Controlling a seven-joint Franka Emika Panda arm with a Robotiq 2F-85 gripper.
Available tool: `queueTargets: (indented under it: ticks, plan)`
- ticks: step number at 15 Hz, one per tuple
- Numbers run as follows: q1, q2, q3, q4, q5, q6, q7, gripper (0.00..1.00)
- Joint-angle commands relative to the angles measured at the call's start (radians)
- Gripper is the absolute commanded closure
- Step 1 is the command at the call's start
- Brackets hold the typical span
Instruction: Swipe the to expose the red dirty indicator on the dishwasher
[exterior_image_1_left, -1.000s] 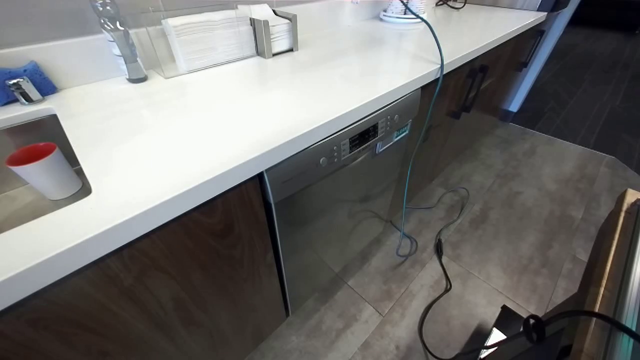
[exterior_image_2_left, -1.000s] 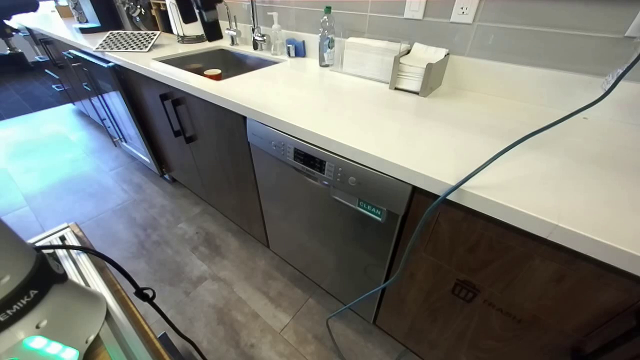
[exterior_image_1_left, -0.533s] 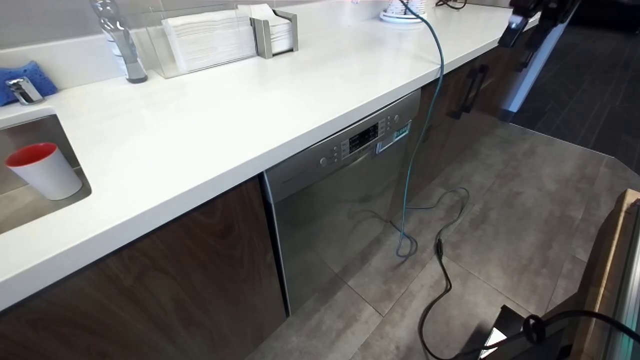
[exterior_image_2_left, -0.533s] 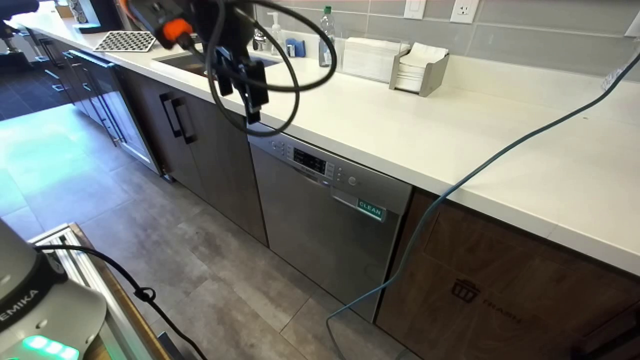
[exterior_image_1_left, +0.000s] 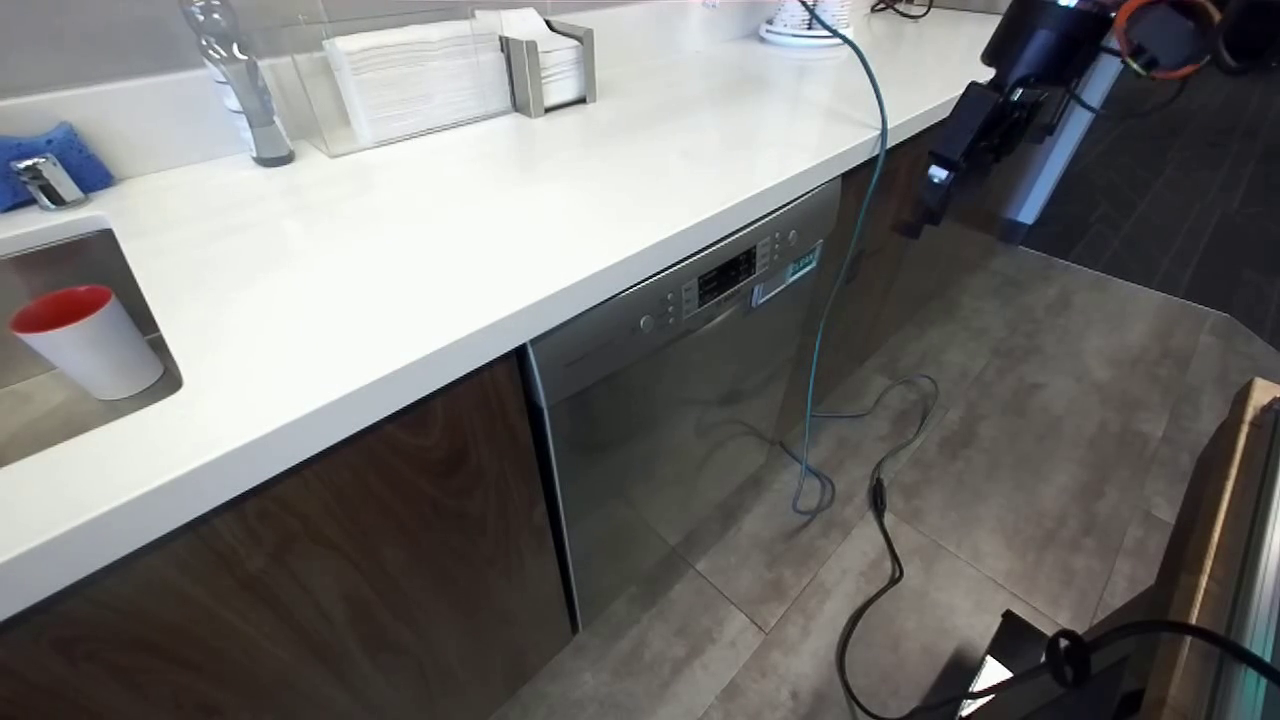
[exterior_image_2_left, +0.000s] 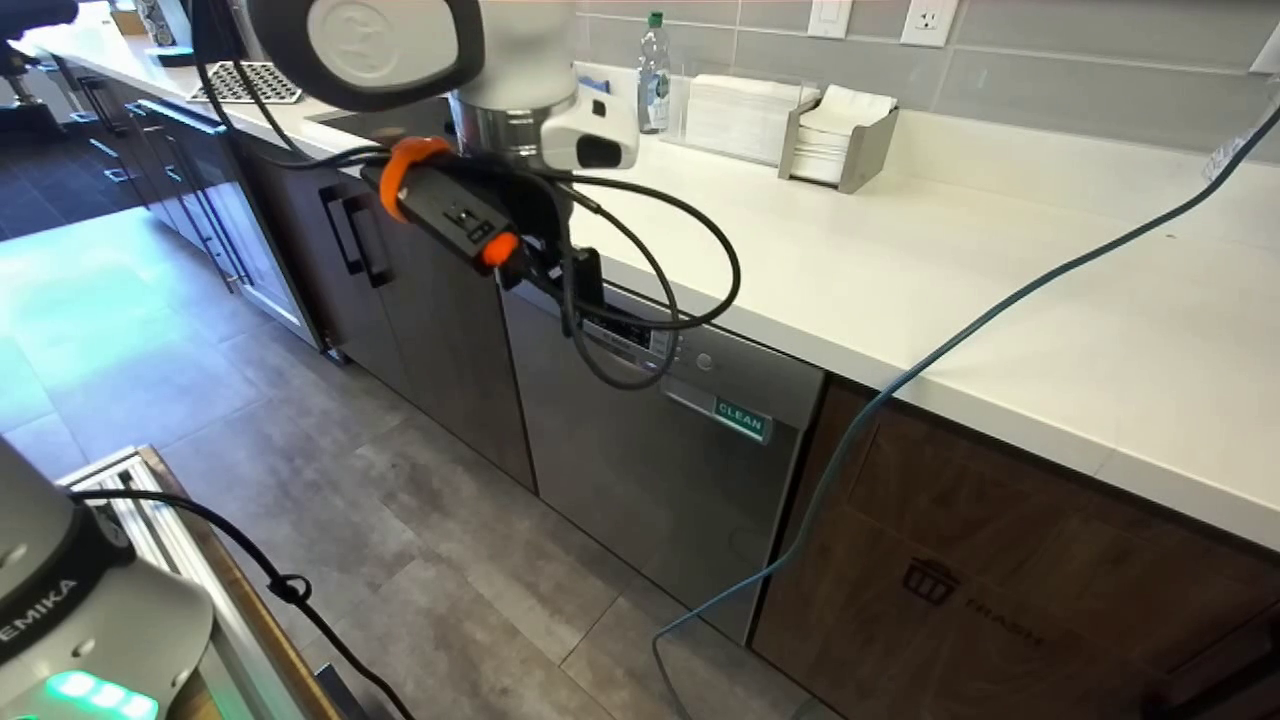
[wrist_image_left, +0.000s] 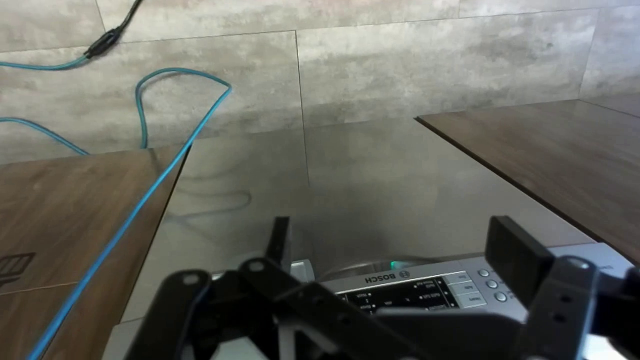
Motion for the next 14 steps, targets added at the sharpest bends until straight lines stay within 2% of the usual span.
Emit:
queueTargets:
  ticks: [1,4,6,7,9,14]
  plan:
    - [0.036,0.151,-0.021,0.075,0.138,0.090,-0.172,0.00]
    - [0.062,0.236,-0.031,0.118,0.324,0.134,-0.324,0.00]
    - [0.045,0.281,-0.031,0.148,0.465,0.074,-0.413,0.00]
    - [0.039,0.216,-0.014,0.098,0.361,0.107,-0.327,0.00]
    - [0.039,0.258,-0.020,0.119,0.422,0.098,-0.378,0.00]
    - [0.039,0.274,-0.023,0.132,0.428,0.095,-0.383,0.00]
